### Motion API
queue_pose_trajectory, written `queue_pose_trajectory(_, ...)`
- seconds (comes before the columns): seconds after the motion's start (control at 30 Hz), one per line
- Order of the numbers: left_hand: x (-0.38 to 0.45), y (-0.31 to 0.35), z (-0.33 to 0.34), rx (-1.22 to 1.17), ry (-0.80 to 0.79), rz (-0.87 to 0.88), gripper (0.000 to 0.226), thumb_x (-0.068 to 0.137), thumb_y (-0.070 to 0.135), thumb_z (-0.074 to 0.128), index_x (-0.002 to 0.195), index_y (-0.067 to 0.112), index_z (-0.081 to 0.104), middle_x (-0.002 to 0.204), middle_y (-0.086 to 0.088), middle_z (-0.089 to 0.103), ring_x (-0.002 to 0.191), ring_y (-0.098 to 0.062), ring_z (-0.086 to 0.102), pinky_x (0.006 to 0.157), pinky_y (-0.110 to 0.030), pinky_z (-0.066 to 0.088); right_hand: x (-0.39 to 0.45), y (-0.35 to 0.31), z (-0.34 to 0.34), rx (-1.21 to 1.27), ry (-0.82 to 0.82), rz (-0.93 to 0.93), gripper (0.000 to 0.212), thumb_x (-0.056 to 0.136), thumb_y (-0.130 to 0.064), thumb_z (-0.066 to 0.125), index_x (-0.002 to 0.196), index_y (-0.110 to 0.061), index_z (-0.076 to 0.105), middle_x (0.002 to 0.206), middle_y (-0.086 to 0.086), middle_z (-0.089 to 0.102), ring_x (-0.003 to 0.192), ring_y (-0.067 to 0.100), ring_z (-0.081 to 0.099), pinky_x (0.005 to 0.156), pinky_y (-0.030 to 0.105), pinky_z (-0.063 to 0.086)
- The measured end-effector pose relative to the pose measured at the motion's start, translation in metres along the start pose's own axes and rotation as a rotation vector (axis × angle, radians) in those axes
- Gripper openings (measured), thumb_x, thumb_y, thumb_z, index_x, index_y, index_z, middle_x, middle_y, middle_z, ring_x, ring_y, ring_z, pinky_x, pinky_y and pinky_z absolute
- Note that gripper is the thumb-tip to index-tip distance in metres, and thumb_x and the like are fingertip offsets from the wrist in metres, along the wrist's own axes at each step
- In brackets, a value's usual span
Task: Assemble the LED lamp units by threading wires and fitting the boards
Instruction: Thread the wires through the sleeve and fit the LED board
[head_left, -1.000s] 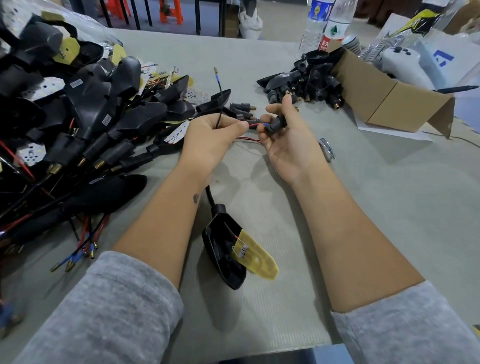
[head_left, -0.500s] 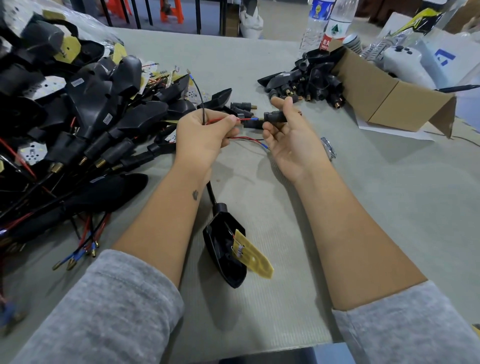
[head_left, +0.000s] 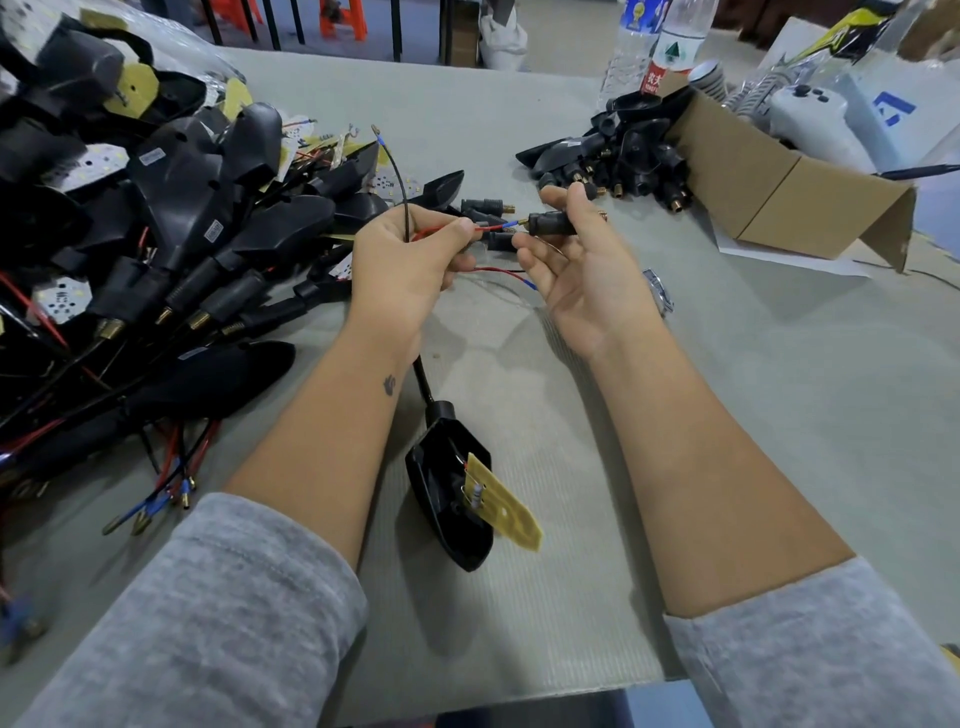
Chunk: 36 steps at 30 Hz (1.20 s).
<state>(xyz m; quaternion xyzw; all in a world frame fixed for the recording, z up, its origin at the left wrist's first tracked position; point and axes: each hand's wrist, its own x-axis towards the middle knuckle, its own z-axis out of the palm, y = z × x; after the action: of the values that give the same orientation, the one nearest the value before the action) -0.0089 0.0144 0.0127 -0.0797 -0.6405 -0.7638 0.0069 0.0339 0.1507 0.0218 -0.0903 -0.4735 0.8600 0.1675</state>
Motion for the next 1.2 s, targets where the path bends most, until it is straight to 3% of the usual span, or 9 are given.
queue_pose_trajectory(0.47, -0.003, 0.002, -0.001, 0.039, 0.0, -0.006, 0.019, 0.086, 0.005, 0.068, 0.071, 0.016, 0.061, 0.077, -0.002, 0.072, 0.051, -0.003, 0.06, 0.05, -0.017, 0.042, -0.003, -0.001, 0.0, -0.065, 0.01, 0.009, 0.02, 0.099, -0.026, 0.054, 0.107, -0.008, 0.059, 0.085, 0.009, 0.06, 0.066, 0.018, 0.071, 0.057, 0.021, 0.055)
queue_pose_trajectory(0.63, -0.001, -0.002, -0.003, 0.133, 0.016, 0.007, 0.012, 0.084, 0.008, 0.071, 0.076, 0.012, 0.062, 0.087, -0.012, 0.073, 0.055, -0.005, 0.064, 0.055, -0.018, 0.049, -0.004, -0.002, 0.001, -0.05, -0.059, 0.021, 0.014, 0.1, -0.021, 0.053, 0.103, -0.01, 0.06, 0.09, 0.014, 0.068, 0.079, 0.026, 0.073, 0.061, 0.026, 0.058)
queue_pose_trajectory(0.87, -0.001, -0.002, -0.003, 0.228, 0.05, 0.021, 0.013, 0.082, 0.011, 0.072, 0.074, 0.013, 0.062, 0.076, -0.006, 0.071, 0.06, -0.011, 0.066, 0.061, -0.027, 0.053, -0.006, -0.001, 0.003, -0.154, -0.141, 0.006, 0.017, 0.102, -0.025, 0.048, 0.101, -0.014, 0.061, 0.094, 0.016, 0.07, 0.083, 0.027, 0.071, 0.07, 0.031, 0.06)
queue_pose_trajectory(1.03, -0.004, 0.005, -0.001, 0.063, 0.023, 0.005, 0.016, 0.085, 0.004, 0.069, 0.073, 0.012, 0.062, 0.081, -0.01, 0.071, 0.056, -0.006, 0.06, 0.052, -0.016, 0.045, -0.006, -0.001, 0.004, -0.175, -0.138, 0.013, 0.018, 0.102, -0.027, 0.047, 0.102, -0.016, 0.062, 0.094, 0.013, 0.07, 0.08, 0.026, 0.071, 0.069, 0.03, 0.059)
queue_pose_trajectory(1.2, -0.004, 0.011, -0.001, -0.21, -0.006, -0.123, 0.017, 0.089, 0.008, 0.067, 0.074, 0.017, 0.063, 0.076, 0.0, 0.072, 0.05, -0.004, 0.054, 0.05, -0.015, 0.039, -0.007, -0.002, 0.004, -0.137, -0.113, 0.037, 0.026, 0.102, -0.036, 0.045, 0.109, -0.016, 0.06, 0.083, 0.006, 0.069, 0.075, 0.022, 0.07, 0.066, 0.029, 0.059)
